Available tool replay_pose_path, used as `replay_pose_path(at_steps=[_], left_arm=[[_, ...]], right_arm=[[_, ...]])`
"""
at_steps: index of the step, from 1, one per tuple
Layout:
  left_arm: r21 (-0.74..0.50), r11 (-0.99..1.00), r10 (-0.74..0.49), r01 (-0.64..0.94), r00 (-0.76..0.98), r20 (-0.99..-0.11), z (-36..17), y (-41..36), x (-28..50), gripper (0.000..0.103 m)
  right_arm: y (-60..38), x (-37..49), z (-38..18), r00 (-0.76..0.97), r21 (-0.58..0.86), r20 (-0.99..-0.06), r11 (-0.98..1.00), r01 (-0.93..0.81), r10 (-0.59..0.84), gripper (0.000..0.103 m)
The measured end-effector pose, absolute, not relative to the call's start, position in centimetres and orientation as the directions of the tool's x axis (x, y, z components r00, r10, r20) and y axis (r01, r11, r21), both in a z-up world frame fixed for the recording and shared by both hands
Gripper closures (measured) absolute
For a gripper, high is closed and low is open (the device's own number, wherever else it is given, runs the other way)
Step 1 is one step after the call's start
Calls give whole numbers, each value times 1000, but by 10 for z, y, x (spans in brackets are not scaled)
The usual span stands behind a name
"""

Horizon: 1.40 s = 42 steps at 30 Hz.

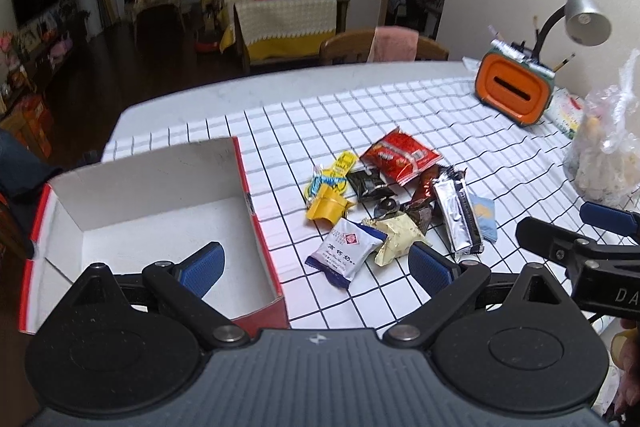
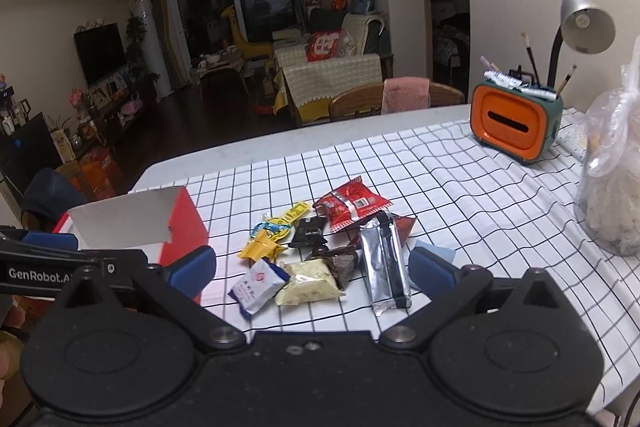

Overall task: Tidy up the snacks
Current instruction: 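Grasp the silver wrapped bar with the right tool while the left tool grasps the chocolate packet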

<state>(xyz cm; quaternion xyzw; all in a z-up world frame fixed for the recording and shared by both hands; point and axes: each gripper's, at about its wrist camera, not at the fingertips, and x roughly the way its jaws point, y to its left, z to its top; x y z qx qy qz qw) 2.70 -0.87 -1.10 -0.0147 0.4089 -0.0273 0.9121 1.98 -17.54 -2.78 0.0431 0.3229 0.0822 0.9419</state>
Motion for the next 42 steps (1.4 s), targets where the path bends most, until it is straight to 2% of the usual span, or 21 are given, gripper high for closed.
replay_pose_path(at_steps=[4, 5, 10, 19, 27, 32, 42], left_arm=[[-27, 999, -40, 30, 631, -775, -25, -19, 51, 4], [-21, 999, -38, 34, 620, -783, -28, -23, 57, 4], [-4, 999, -24, 35, 587, -809, -38, -37, 92, 4], [1, 1000, -12, 25, 526, -850, -54, -61, 162, 5], [-69, 996, -39, -60, 410, -911, -88, -77, 232, 5], [-75, 990, -28, -121, 351, -936, -111, -84, 263, 10], [-58, 988, -16, -141, 285, -958, -143, -100, 293, 27]], right_arm=[[-194, 49, -46, 755, 119, -630, 983, -138, 182, 4], [-200, 54, -50, 750, 116, -636, 983, -141, 183, 8], [-219, 87, -71, 709, 116, -677, 980, -161, 197, 13], [-236, 135, -107, 645, 97, -737, 977, -192, 200, 17], [-232, 155, -131, 567, 50, -801, 966, -254, 191, 19], [-225, 164, -143, 537, 23, -826, 961, -275, 173, 20], [-195, 177, -164, 535, -91, -840, 947, -309, 94, 26]])
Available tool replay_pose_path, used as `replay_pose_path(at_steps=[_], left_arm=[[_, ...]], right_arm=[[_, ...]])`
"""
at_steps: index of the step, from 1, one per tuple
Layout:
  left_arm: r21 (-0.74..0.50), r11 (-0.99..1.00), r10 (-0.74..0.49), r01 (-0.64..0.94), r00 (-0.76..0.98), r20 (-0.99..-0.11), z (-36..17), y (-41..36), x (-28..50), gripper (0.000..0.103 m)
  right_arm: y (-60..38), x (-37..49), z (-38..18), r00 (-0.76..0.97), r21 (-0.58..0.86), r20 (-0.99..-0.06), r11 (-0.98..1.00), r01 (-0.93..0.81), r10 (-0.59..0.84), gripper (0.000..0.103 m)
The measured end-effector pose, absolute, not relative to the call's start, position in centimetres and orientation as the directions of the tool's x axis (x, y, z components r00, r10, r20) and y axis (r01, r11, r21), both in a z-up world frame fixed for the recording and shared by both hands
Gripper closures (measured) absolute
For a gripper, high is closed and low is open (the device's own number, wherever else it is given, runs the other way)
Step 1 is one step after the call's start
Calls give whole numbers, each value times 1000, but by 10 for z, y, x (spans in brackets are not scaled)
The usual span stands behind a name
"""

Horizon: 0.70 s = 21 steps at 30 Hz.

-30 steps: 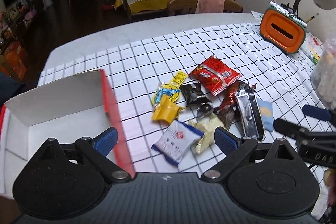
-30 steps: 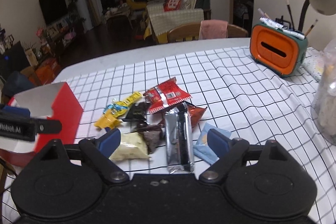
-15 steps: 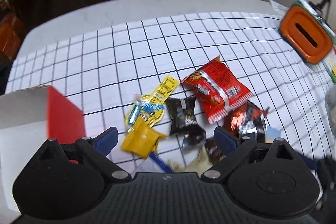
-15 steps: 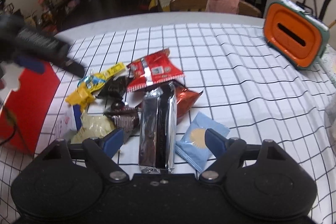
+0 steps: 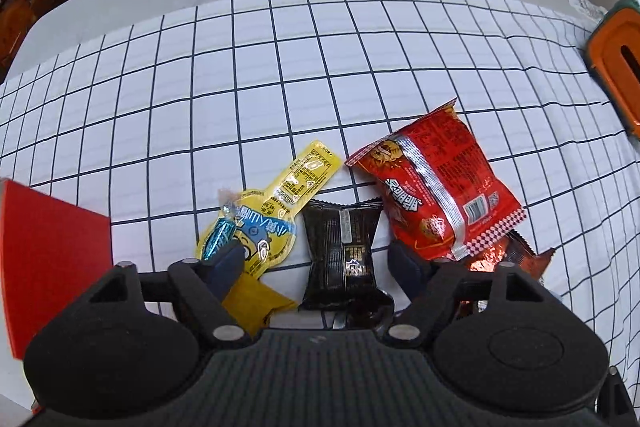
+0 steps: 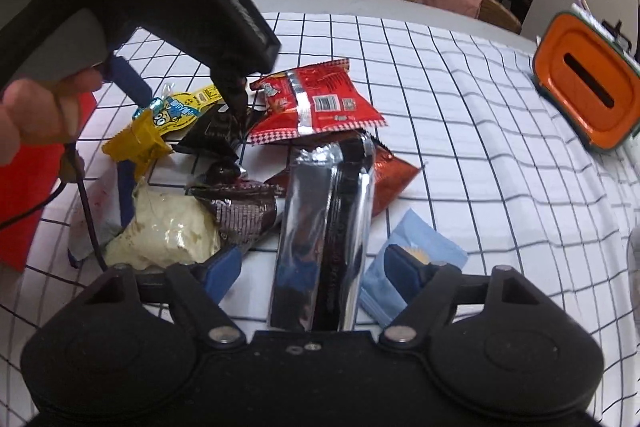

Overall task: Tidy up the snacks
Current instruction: 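Grasp the silver wrapped bar with the right tool while the left tool grasps the chocolate packet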

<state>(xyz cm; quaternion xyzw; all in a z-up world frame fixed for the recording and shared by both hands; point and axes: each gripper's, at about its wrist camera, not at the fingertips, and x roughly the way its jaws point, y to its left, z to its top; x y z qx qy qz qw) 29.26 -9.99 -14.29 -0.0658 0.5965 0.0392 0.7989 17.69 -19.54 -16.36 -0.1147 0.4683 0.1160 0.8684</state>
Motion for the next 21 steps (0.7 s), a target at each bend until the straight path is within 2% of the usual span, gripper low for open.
replay_pose_path(at_steps=[8, 14, 19, 21], left_arm=[[-37, 992, -6, -120, 247, -969, -169, -113, 306, 38], [-21, 995, 5, -100, 255, -967, -185, -123, 313, 47], [-25, 994, 5, -110, 262, -965, -181, -121, 313, 66], [-36, 993, -5, -111, 262, -965, -179, -115, 312, 69]], right_arm=[[-185, 187, -164, 566, -146, -822, 940, -308, 58, 35], [-190, 194, -166, 564, -120, -823, 947, -297, 72, 55], [-197, 197, -167, 561, -83, -823, 956, -283, 94, 59], [-197, 195, -166, 560, -75, -822, 957, -281, 100, 60]])
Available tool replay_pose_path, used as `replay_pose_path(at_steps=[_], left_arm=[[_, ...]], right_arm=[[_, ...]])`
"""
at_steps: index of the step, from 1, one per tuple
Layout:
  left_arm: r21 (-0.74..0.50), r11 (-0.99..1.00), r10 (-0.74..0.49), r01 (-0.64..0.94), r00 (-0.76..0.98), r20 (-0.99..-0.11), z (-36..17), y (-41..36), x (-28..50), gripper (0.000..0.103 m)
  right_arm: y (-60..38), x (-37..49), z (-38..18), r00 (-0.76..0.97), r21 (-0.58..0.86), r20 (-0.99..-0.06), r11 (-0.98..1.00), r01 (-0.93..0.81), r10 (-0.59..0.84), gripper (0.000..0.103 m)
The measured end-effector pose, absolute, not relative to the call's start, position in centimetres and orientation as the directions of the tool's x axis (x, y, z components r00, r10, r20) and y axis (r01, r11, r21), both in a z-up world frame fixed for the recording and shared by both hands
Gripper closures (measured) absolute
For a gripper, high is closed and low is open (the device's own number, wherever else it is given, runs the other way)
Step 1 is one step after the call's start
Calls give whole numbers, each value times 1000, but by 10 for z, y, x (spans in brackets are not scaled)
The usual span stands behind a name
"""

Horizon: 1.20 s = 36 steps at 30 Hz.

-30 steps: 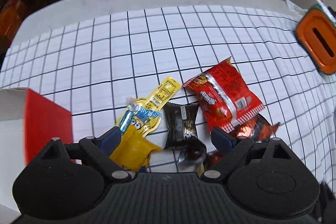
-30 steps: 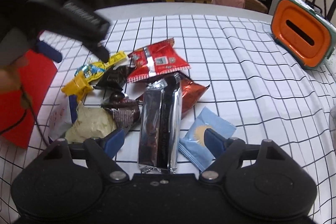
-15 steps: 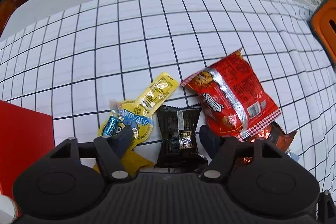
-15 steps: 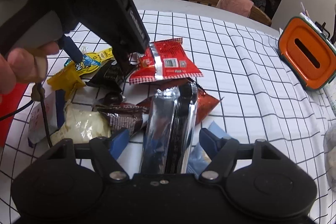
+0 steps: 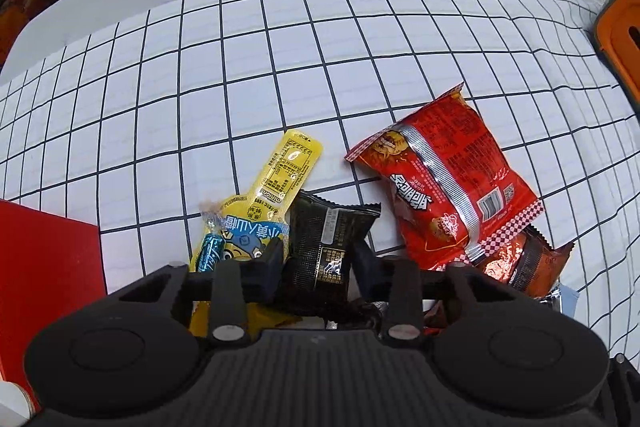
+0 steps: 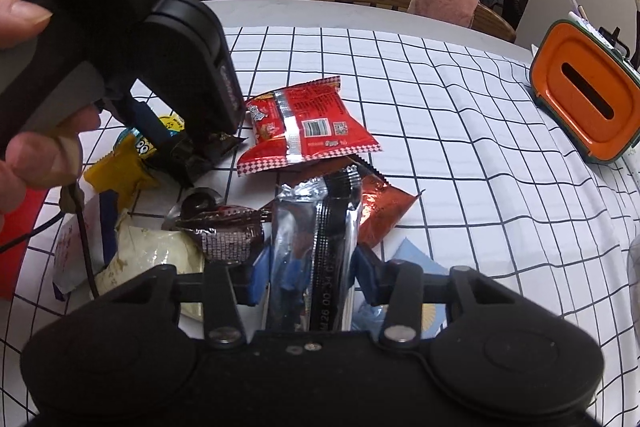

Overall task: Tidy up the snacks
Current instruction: 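Grasp the silver wrapped bar with the right tool while the left tool grasps the chocolate packet, then lift both held snacks and carry them toward the white box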

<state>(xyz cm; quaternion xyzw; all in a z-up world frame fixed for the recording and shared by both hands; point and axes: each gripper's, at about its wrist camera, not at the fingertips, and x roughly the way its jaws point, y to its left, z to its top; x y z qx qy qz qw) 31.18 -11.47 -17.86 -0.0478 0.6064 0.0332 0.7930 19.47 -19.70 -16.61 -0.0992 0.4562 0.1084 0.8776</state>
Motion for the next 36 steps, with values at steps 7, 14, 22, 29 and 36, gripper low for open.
replay_pose_path(at_steps=[7, 14, 22, 29, 36], left_arm=[[-52, 991, -19, -119, 264, -964, -170, -96, 298, 73], [-96, 986, -56, -134, 275, -960, -157, -70, 275, 73], [-148, 980, -105, -130, 289, -951, -134, -39, 254, 76], [-182, 977, -142, -114, 294, -945, -104, -23, 218, 87], [-184, 980, -155, -76, 284, -946, -97, -21, 199, 86]], right_arm=[[-207, 187, -158, 560, -31, -820, 968, -247, 117, 60], [-223, 178, -144, 578, 26, -804, 979, -203, 141, 61], [-240, 162, -122, 597, 104, -783, 984, -148, 173, 61], [-240, 143, -103, 612, 154, -764, 979, -135, 204, 61], [-232, 127, -90, 628, 169, -748, 977, -133, 215, 61]])
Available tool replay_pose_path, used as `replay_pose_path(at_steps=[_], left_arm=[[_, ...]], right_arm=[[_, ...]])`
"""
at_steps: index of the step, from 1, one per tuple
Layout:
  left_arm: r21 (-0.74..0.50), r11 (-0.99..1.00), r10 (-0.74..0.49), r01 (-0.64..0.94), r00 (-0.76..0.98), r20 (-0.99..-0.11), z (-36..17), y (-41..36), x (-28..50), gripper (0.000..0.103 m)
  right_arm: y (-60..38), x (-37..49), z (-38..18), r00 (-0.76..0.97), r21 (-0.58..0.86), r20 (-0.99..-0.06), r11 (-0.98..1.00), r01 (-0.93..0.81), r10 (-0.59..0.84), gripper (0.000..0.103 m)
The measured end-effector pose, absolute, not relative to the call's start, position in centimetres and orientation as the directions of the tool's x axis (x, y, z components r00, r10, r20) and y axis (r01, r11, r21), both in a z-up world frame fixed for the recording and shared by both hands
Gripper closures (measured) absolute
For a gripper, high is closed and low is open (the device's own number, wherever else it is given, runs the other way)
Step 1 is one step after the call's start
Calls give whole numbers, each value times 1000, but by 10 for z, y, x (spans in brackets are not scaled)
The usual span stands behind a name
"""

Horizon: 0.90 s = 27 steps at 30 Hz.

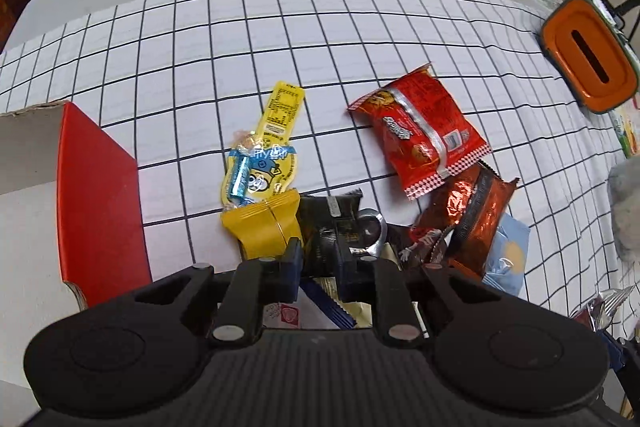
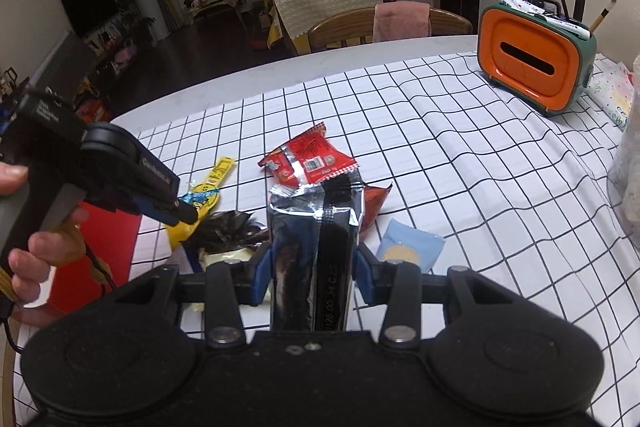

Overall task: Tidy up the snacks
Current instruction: 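Lift both held snacks and carry them toward the white box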

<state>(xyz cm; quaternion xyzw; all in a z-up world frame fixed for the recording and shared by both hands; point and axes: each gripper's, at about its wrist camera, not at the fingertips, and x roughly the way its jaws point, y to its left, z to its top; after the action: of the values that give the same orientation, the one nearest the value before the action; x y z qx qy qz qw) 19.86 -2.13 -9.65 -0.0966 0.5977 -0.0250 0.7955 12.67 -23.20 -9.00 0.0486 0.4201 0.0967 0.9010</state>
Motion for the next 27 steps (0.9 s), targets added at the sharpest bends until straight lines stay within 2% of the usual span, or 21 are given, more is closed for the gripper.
replay_pose_path(at_steps=[3, 5, 7, 9, 14, 18, 27], left_arm=[[-171, 983, -145, -66, 289, -946, -97, -24, 203, 86], [-173, 983, -147, -65, 289, -946, -100, -28, 208, 78], [-163, 984, -135, -76, 288, -948, -102, -29, 211, 53], [-138, 987, -109, -80, 294, -949, -105, -30, 212, 45], [-97, 992, -72, -78, 271, -960, -122, -52, 228, 47], [-79, 994, -57, -75, 257, -965, -129, -64, 238, 59], [-47, 995, -24, -93, 243, -970, -154, -83, 259, 61]], right_arm=[[-232, 120, -88, 631, 177, -745, 976, -125, 216, 61], [-235, 117, -89, 631, 183, -745, 976, -119, 217, 61], [-238, 115, -91, 630, 190, -746, 975, -111, 217, 61], [-243, 113, -93, 629, 198, -747, 975, -100, 216, 61], [-251, 115, -100, 620, 208, -752, 973, -96, 222, 61], [-259, 119, -104, 615, 213, -756, 973, -92, 224, 61], [-268, 128, -111, 601, 224, -762, 969, -104, 241, 61]])
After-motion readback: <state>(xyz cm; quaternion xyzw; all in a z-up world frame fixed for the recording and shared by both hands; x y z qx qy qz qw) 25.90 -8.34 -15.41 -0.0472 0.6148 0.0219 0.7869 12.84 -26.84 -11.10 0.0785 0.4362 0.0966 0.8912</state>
